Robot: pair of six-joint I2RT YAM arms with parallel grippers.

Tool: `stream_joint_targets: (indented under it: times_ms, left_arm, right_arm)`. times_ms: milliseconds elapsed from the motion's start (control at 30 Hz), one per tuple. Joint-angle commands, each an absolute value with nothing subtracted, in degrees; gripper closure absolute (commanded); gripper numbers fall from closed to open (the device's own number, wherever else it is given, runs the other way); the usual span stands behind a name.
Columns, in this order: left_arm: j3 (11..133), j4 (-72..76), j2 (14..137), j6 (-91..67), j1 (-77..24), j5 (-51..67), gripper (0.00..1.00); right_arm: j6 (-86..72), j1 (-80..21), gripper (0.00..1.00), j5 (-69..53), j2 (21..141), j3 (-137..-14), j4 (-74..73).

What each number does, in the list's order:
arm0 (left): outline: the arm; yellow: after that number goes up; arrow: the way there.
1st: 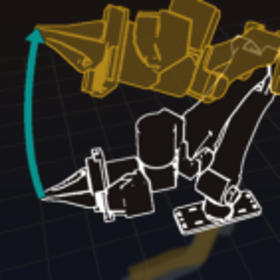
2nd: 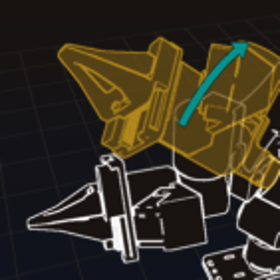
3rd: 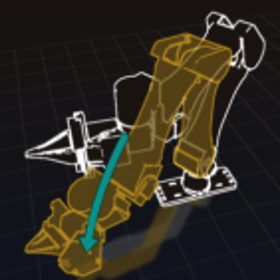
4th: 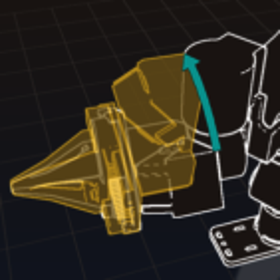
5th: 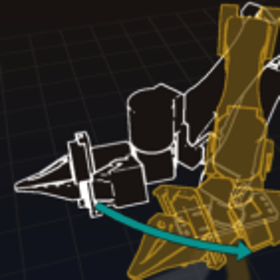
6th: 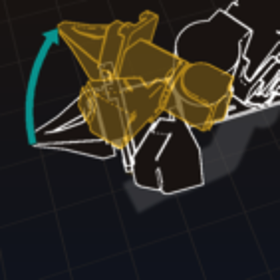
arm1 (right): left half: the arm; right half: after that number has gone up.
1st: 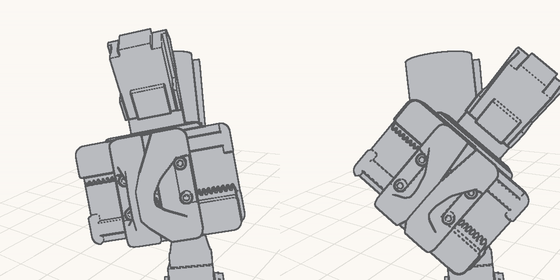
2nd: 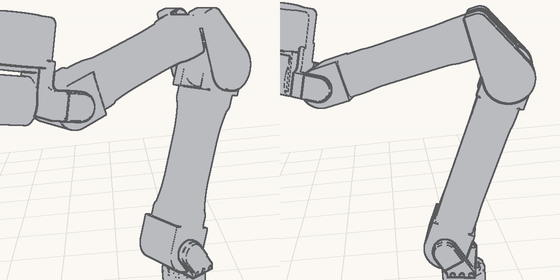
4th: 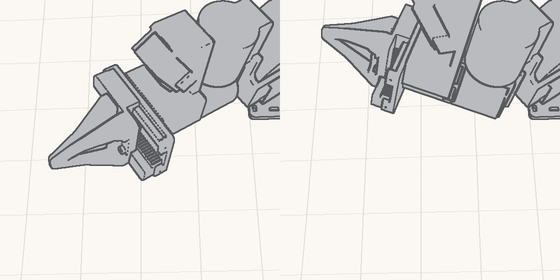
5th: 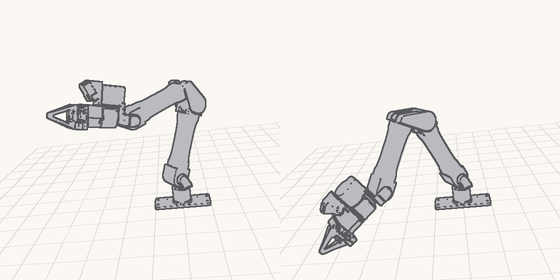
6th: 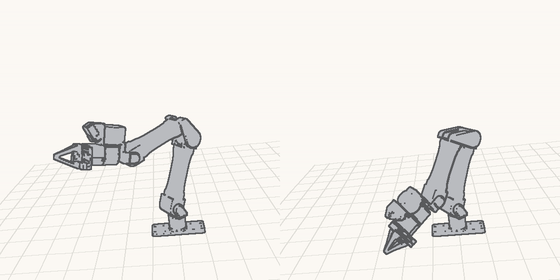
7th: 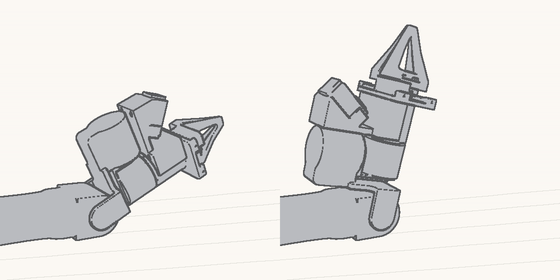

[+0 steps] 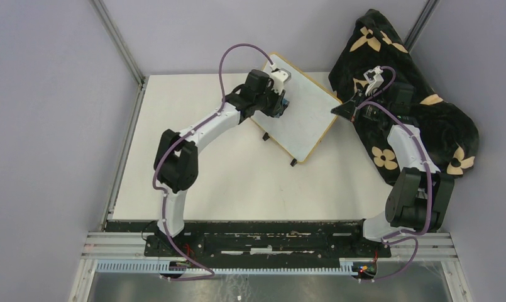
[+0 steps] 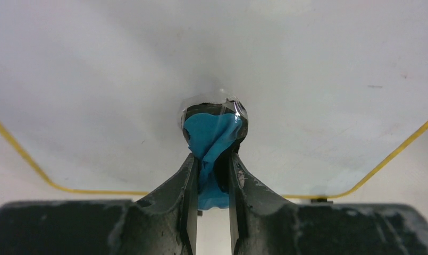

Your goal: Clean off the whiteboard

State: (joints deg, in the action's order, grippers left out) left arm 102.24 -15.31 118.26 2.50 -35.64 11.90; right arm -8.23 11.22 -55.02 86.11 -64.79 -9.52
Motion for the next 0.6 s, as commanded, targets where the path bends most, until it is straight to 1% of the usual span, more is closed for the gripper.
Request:
stream_joint_targets:
  times_ms: [0,167,233,333,567]
  left_arm:
    - [102.2,-24.2,109.7,7.9,-33.6,12.0,0.9]
    - [93.3,-24.0,101.8,9.5,-30.8,12.5,0.82]
    - [91.6,-24.9,99.5,9.8,-29.5,13.2,0.76]
    - [89.9,-27.0,97.0,10.9,-27.6,14.1,0.71]
    - [87.5,-33.6,95.4,12.3,-22.5,14.0,0.67]
  right_arm:
    - [-4.6,9.7,0.99,-56.3,87.8,-64.3,-16.0]
    - [-5.0,9.6,0.99,-56.2,88.3,-64.9,-15.9]
    - [-5.1,9.6,0.99,-56.3,88.4,-65.0,-15.9]
    - [-5.2,9.6,0.99,-56.4,88.5,-65.2,-15.9]
    - [-5.4,9.3,0.99,-56.3,88.8,-65.3,-16.0]
